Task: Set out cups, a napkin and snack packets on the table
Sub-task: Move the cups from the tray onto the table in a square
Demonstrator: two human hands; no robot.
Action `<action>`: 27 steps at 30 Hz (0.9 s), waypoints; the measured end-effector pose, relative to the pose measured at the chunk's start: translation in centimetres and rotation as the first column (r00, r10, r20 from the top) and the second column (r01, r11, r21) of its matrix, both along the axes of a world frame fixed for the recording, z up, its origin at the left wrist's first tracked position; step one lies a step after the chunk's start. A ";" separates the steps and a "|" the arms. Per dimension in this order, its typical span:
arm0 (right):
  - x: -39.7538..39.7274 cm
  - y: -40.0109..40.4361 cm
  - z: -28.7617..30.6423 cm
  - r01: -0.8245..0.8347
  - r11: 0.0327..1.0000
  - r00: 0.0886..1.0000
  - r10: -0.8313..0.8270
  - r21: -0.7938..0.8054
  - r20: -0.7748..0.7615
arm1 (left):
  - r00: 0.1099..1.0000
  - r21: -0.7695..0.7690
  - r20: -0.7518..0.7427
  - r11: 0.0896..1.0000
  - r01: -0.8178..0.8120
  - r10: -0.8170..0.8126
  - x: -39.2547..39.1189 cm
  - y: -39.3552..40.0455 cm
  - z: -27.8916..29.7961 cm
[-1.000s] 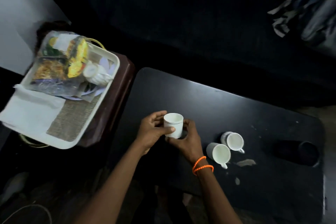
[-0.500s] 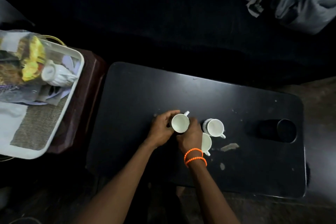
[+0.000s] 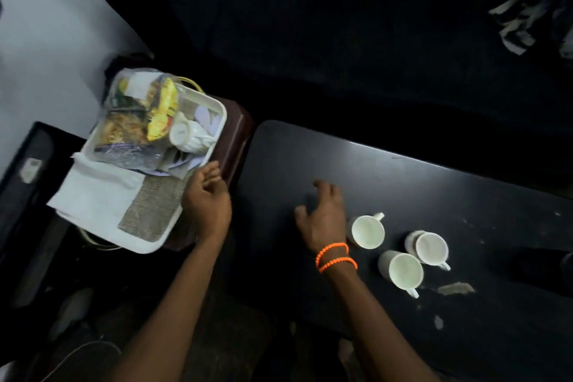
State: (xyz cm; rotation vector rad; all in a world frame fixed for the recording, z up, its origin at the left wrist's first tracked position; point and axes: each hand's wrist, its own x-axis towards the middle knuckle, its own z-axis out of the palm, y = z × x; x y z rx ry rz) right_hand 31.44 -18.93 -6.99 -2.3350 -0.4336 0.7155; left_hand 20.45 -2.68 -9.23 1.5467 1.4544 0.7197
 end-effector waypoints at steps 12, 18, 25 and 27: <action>-3.2 20.9 0.3 -0.401 0.908 0.916 0.398 0.117 0.049 | 0.959 -0.489 0.258 0.872 0.026 0.116 -1.6 10.2 1.8; -3.4 21.6 -0.7 -0.347 0.922 0.937 0.348 0.170 0.024 | 0.918 -0.616 0.343 0.785 0.061 0.198 -1.4 11.7 2.8; -2.4 17.6 0.9 -0.109 0.899 0.969 0.191 0.425 -0.154 | 0.880 -0.570 0.383 0.822 -0.015 0.282 -0.5 9.7 4.0; -1.6 16.1 1.2 -0.014 0.870 0.969 0.133 0.492 -0.207 | 0.882 -0.543 0.403 0.839 0.016 0.244 0.6 8.6 4.3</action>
